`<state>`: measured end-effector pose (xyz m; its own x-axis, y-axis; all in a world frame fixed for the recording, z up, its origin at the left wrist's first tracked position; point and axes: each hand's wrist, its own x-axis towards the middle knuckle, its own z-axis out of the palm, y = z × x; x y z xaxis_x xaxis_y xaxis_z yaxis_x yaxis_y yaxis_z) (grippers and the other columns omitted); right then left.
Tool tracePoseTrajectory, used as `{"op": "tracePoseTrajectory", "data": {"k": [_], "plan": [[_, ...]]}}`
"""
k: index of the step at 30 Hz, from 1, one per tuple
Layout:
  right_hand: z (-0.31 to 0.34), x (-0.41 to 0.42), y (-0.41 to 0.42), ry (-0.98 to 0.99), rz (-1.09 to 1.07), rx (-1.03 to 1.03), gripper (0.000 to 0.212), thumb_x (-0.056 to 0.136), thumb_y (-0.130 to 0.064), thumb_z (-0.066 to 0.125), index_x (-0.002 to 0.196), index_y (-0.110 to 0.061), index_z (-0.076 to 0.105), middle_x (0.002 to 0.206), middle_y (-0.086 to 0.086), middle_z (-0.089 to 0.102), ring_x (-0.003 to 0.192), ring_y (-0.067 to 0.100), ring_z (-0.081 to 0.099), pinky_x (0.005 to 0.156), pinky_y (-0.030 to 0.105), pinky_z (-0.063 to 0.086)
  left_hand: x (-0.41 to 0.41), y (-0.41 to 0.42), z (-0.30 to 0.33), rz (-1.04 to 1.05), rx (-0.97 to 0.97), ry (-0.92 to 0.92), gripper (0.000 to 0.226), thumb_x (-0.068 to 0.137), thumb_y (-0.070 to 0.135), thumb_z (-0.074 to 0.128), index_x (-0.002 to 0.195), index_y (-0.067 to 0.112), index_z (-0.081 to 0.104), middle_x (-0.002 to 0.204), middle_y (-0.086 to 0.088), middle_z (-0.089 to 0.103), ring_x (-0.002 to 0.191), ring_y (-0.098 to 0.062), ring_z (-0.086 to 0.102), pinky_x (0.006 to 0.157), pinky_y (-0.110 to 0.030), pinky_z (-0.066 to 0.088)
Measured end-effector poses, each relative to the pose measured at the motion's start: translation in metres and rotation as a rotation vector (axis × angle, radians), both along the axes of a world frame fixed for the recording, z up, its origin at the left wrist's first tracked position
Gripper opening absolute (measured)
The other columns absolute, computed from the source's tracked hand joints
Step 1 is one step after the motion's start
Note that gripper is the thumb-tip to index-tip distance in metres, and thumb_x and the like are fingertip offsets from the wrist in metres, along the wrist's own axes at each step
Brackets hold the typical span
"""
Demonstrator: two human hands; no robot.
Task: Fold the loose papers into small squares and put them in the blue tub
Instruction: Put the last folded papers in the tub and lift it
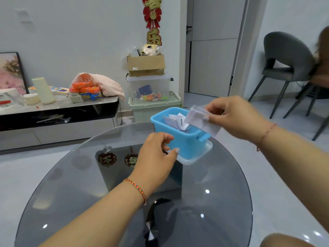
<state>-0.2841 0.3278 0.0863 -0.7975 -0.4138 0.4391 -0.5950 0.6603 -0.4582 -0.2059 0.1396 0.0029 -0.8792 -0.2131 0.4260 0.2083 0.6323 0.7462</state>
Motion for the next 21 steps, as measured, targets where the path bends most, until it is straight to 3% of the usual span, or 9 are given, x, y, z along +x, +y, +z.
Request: {"op": "tracePoseTrajectory", "data": {"k": [3, 6, 9, 13, 17, 21], "plan": [[0.020, -0.027, 0.003, -0.075, -0.061, -0.114, 0.003, 0.086, -0.020, 0.067, 0.085, -0.017, 0.067, 0.071, -0.007, 0.061, 0.057, 0.005, 0.049, 0.054, 0.012, 0.044, -0.018, -0.006, 0.008, 0.067, -0.060, 0.016, 0.019, 0.087, 0.016, 0.063, 0.104, 0.024, 0.058, 0.099, 0.009, 0.053, 0.085, -0.005, 0.054, 0.079, -0.019, 0.047], [0.023, -0.053, 0.001, -0.126, -0.119, -0.159, 0.006, 0.086, -0.020, 0.067, 0.087, -0.015, 0.068, 0.074, 0.000, 0.062, 0.057, 0.008, 0.048, 0.056, 0.024, 0.045, -0.042, -0.016, 0.021, 0.118, -0.128, 0.039, 0.018, 0.091, 0.017, 0.055, 0.107, 0.024, 0.059, 0.103, 0.009, 0.054, 0.089, -0.004, 0.052, 0.078, -0.015, 0.042], [0.017, -0.073, -0.006, -0.189, -0.163, -0.224, 0.004, 0.086, -0.018, 0.068, 0.083, -0.015, 0.066, 0.077, 0.005, 0.063, 0.057, 0.012, 0.049, 0.053, 0.025, 0.045, -0.069, -0.026, 0.043, 0.096, -0.270, 0.001, 0.029, 0.093, 0.012, 0.048, 0.119, 0.021, 0.057, 0.115, 0.004, 0.055, 0.102, -0.010, 0.051, 0.091, -0.021, 0.039], [0.010, -0.096, -0.019, -0.251, -0.203, -0.231, 0.011, 0.086, -0.020, 0.067, 0.076, -0.017, 0.064, 0.082, 0.007, 0.064, 0.062, 0.015, 0.053, 0.059, 0.028, 0.049, -0.110, -0.028, 0.064, -0.020, -0.498, -0.148, 0.044, 0.091, 0.006, 0.041, 0.132, 0.018, 0.052, 0.138, -0.001, 0.049, 0.126, -0.017, 0.043, 0.104, -0.026, 0.032], [0.006, -0.114, -0.036, -0.310, -0.199, -0.255, 0.011, 0.086, -0.020, 0.067, 0.077, -0.014, 0.065, 0.087, 0.010, 0.066, 0.068, 0.020, 0.057, 0.060, 0.028, 0.049, -0.145, -0.026, 0.061, -0.115, -0.681, -0.381, 0.042, 0.094, 0.012, 0.036, 0.132, 0.021, 0.053, 0.142, -0.002, 0.047, 0.127, -0.020, 0.043, 0.105, -0.028, 0.033], [0.003, -0.127, -0.056, -0.518, -0.118, -0.412, 0.010, 0.089, -0.016, 0.063, 0.080, -0.013, 0.062, 0.092, 0.010, 0.067, 0.084, 0.022, 0.063, 0.077, 0.032, 0.055, -0.155, -0.028, 0.055, -0.169, -0.845, -0.506, 0.040, 0.098, 0.017, 0.032, 0.129, 0.019, 0.056, 0.138, -0.001, 0.052, 0.122, -0.020, 0.047, 0.104, -0.029, 0.036]]}}
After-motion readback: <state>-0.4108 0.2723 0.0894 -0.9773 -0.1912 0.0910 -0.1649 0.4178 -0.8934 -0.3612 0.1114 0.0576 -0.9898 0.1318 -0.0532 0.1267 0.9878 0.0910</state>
